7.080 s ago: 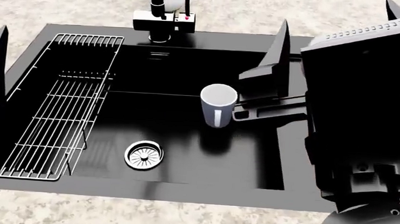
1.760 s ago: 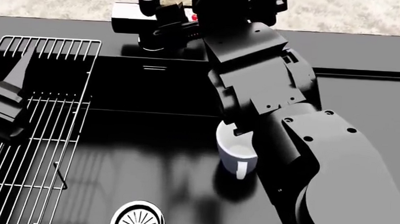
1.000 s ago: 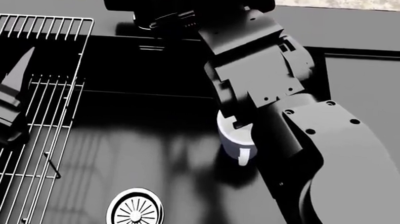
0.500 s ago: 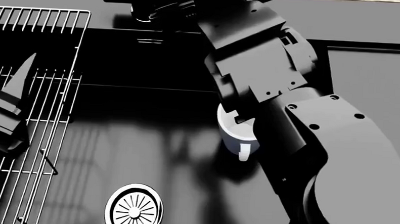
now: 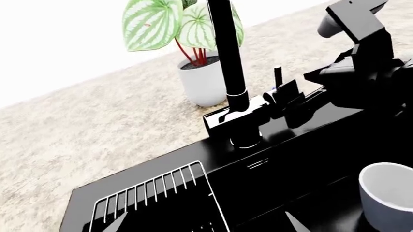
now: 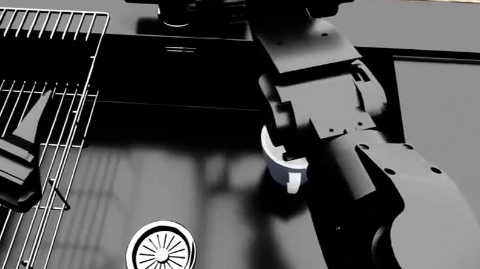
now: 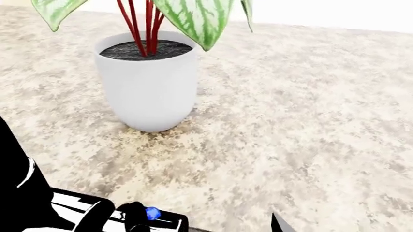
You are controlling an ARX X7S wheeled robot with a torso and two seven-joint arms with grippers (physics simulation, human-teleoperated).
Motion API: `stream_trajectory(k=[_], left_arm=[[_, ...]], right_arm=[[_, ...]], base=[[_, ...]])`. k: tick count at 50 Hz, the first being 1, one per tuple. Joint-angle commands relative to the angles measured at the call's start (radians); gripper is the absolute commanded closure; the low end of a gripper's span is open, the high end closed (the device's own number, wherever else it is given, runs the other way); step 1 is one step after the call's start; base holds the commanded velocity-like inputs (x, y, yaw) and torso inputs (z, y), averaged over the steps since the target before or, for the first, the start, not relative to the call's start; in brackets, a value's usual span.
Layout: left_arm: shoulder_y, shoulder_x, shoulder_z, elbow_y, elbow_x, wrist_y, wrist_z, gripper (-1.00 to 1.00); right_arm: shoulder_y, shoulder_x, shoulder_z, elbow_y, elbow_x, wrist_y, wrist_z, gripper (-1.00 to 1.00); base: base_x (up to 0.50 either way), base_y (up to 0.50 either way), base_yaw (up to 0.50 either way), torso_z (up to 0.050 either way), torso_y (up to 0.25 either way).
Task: Turn on the sink faucet.
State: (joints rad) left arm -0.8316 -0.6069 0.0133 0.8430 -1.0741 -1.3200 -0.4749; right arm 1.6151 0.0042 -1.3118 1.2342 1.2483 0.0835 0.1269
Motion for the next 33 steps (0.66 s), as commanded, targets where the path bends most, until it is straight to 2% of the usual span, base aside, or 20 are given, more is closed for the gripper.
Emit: stream_trajectory(k=[1,7,15,19,23,27,33], left_arm=[[0.064,-0.026,0.018,-0.002,0.041,0.06,0.019,-1.0],[0.101,-0.031,0.036,-0.01,0.078,0.101,0.035,-1.0],[0.117,-0.03,0.059,-0.024,0.106,0.131,0.049,-1.0],[0.146,-0.038,0.059,-0.021,0.121,0.155,0.057,-1.0],[0.148,-0.041,0.051,-0.023,0.112,0.153,0.052,-1.0],[0.153,-0.041,0.054,-0.029,0.12,0.164,0.056,-1.0],[0.166,-0.045,0.052,-0.025,0.121,0.173,0.053,-1.0]], right_arm=[[-0.083,0.105,0.241,0.074,-0.168,-0.025,0.086,-1.0],[-0.102,0.179,0.428,0.074,-0.254,-0.046,0.106,-1.0],[-0.116,0.266,0.499,0.058,-0.311,-0.045,0.134,-1.0],[-0.225,0.445,0.559,-0.268,-0.232,0.021,0.301,-1.0],[-0.318,0.565,0.622,-0.468,-0.165,0.022,0.409,-1.0],[-0.375,0.635,0.654,-0.593,-0.128,0.025,0.474,-1.0],[-0.378,0.666,0.655,-0.71,-0.127,0.033,0.506,-1.0]], base=[[0.0,0.0,-0.01,0.0,0.0],[0.0,0.0,-0.01,0.0,0.0],[0.0,0.0,-0.01,0.0,0.0],[0.0,0.0,0.0,0.0,0.0],[0.0,0.0,0.0,0.0,0.0],[0.0,0.0,0.0,0.0,-0.004],[0.0,0.0,0.0,0.0,0.0]])
